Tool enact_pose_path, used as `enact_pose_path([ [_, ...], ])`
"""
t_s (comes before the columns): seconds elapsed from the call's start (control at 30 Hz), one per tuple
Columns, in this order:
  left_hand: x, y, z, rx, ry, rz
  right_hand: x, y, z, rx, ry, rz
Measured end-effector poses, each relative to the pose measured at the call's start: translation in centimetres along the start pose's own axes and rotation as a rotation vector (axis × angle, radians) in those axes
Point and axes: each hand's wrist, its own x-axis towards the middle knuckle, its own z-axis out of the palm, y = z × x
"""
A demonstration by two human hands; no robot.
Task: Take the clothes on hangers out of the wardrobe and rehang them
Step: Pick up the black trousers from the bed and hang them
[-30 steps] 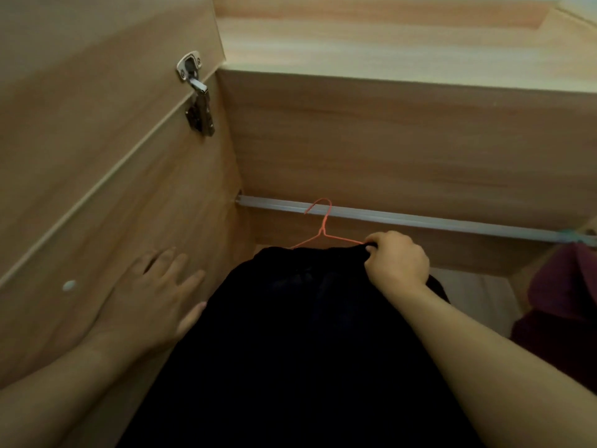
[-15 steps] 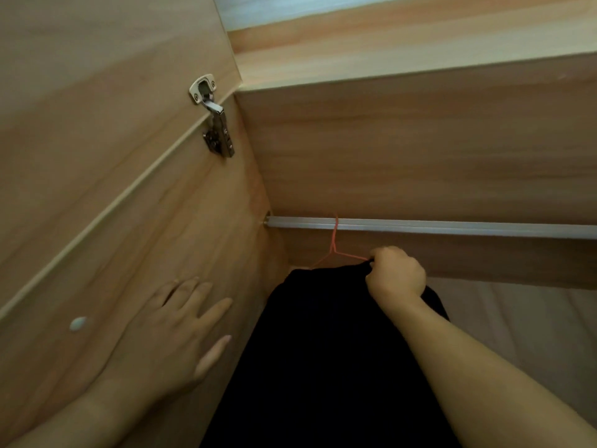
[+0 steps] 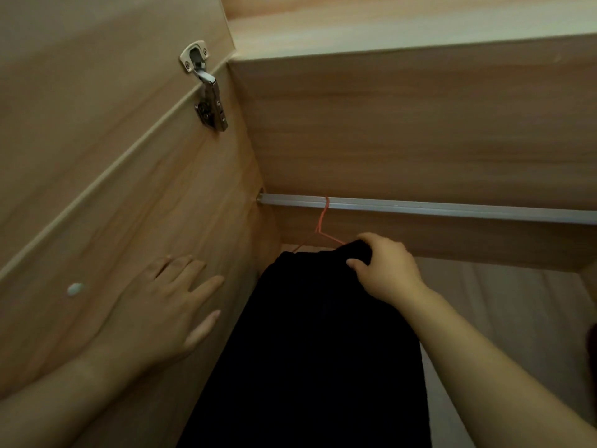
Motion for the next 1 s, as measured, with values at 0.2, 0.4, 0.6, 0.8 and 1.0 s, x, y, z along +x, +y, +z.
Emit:
enact_pose_path([
  [0.2,-0.3,-0.3,-0.3,-0.043,-0.003,0.018,-3.4,1.4,1.0,0.258,0.135,-0.049],
  [0.4,-0.1,-0.1,-0.7,-0.088,-0.026,0.006,-3.2,1.2,1.7,0.389,0.184,-0.014],
  [0.6,-0.3,-0.2,-0.4,-0.092,-0.033,0.019,-2.8,-2.9,2.9,0.406,0.186,-0.034],
  [0.8,-0.6,-0.2,-0.5,-0.069,-0.041,0.038,-6.1,-4.0,3.7,0.572,0.1,-0.002],
  [1.0,-4.4,1.5,-2.8,-0.137,-0.158,-0.077,-12.7,-4.4,4.6,0.64,0.027,-0.019],
])
